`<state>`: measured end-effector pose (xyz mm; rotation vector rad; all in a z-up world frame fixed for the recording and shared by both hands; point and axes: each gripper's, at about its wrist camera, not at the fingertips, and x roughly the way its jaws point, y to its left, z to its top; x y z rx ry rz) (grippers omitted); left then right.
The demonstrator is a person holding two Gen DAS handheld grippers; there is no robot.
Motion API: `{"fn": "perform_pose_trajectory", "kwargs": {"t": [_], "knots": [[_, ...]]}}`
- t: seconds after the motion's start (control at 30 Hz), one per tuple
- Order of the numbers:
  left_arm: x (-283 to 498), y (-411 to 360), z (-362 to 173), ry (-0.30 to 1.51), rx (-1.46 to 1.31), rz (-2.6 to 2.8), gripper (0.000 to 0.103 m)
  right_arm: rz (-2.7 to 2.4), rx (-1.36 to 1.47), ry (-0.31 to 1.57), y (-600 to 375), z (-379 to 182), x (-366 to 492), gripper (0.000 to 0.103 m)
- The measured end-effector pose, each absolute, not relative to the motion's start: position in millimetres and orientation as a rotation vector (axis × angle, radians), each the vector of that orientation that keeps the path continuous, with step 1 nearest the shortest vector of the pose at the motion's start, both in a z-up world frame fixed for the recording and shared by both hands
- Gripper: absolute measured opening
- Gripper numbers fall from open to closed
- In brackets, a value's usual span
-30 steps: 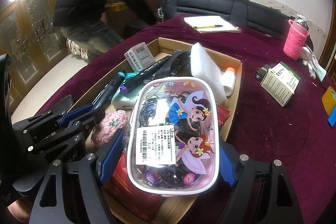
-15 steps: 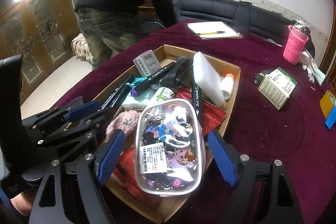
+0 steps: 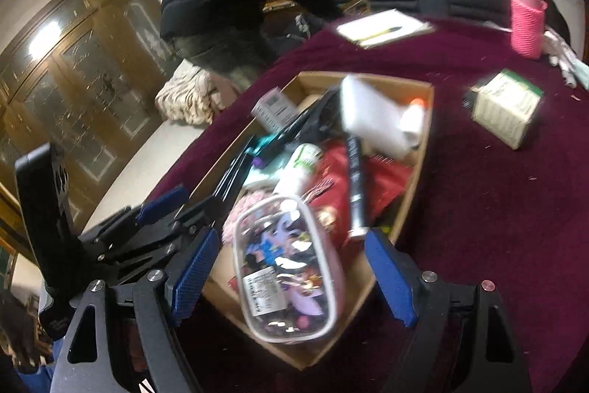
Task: Organize objects
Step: 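Carry the marker and clear pouch into the tray and open both grippers, then move the left gripper to the black lipstick tube while the right moves to the white box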
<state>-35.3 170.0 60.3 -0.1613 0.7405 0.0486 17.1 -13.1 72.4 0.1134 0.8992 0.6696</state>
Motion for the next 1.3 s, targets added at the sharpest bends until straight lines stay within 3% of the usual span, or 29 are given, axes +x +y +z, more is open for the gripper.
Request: {"fn": "perform_pose_trajectory", "kwargs": {"t": [0.7,0.97,1.13,1.3], "knots": [[-1,110,101,0.785,-0.098,-0.113,0.067,0.284,0.368,0.852,-220,44,89,0.086],[114,25,140,0.877,0.024,-0.197,0.068,0.276,0.504,0.854,-258,33,93,0.086],[218,-14,97,1.006,0.085,-0.076,0.068,0.262,0.556,0.833,-271,36,89,0.086],[270,-47,56,1.033,0.302,0.106,0.068,0.249,0.573,0.835,-277,35,91,0.086]]}}
